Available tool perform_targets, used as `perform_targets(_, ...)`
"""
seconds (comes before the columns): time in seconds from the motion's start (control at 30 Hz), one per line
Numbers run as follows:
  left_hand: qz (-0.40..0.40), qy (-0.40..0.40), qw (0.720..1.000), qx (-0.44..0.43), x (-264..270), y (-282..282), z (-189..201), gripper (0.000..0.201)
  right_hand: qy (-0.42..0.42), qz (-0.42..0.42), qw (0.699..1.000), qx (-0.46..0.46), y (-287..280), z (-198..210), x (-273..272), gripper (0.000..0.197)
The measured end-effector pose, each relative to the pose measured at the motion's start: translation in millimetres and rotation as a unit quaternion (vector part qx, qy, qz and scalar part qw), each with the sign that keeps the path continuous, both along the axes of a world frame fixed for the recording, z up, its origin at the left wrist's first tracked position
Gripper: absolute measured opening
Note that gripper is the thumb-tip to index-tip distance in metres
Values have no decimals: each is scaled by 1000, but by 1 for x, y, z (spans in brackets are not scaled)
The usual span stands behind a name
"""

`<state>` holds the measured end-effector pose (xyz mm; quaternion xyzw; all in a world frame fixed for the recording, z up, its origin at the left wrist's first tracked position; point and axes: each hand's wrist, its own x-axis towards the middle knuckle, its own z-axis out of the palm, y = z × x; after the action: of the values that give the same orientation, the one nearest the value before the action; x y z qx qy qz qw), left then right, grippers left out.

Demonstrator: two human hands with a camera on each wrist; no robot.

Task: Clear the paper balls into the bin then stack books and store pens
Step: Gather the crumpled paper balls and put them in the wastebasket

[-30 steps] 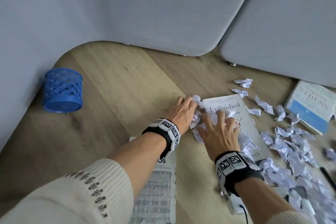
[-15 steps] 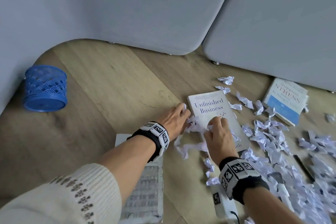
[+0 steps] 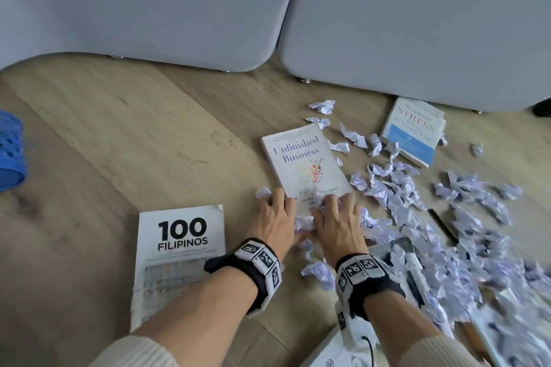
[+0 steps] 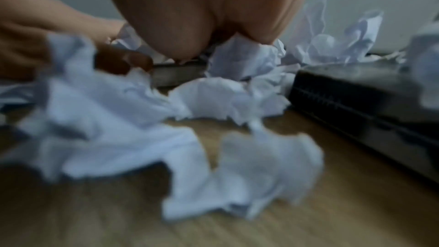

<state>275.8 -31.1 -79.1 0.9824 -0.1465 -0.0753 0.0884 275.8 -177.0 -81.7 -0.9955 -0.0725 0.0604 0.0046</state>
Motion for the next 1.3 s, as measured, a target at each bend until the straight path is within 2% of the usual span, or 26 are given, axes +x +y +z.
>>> perform_targets(0.07,-18,7,1000,-12,-6,-7,-9,43,-7,-54,997,53,2,4,0,15)
perform_targets(0.17,-35,38,998,-47,-11,-12,-18,40,-23,-73,990,118,-3,13,-3,12)
perform_targets(0.23,-58,30,997,-46,-16,-12,-3,40,-82,-121,984,106,-14,28,-6,14)
perform_targets(0.27,-73,55,995,-49,-19,-12,4,38,-104,-152,979,83,-23,34,-7,15)
perform_targets(0.37,-68,69,992,-80,-30,-17,9,32,-89,-224,970,31,-55,39,-6,28)
perform_targets(0.4,-81,67,989,-100,-35,-20,7,36,-69,-223,972,38,-61,37,-7,33)
perform_targets(0.47,-113,70,983,-125,-43,-27,4,47,-22,-148,987,49,-68,26,-16,42)
perform_targets(0.5,-134,72,981,-121,-47,-31,1,50,10,-108,994,31,-70,19,-22,48)
perform_targets(0.57,-181,81,976,-94,-53,-37,-4,51,67,-105,992,-17,-69,8,-31,59)
perform_targets(0.7,-218,95,969,-62,-60,-46,-6,37,50,-84,995,-28,-64,4,-35,44)
perform_targets(0.83,-257,94,961,-40,-61,-49,-3,39,107,-64,992,22,-57,12,-29,33)
perform_targets(0.93,-241,91,966,-2,-61,-49,0,40,139,-86,982,90,-55,27,-31,21)
perform_targets(1.03,-203,107,973,-1,-59,-45,9,27,102,-141,969,174,-60,48,-40,10)
perform_targets(1.17,-147,92,984,-33,-59,-39,21,24,46,-179,960,212,-66,95,-57,11)
perform_targets(1.3,-85,34,991,-100,-60,-36,56,24,7,-167,966,197,-65,144,-74,11)
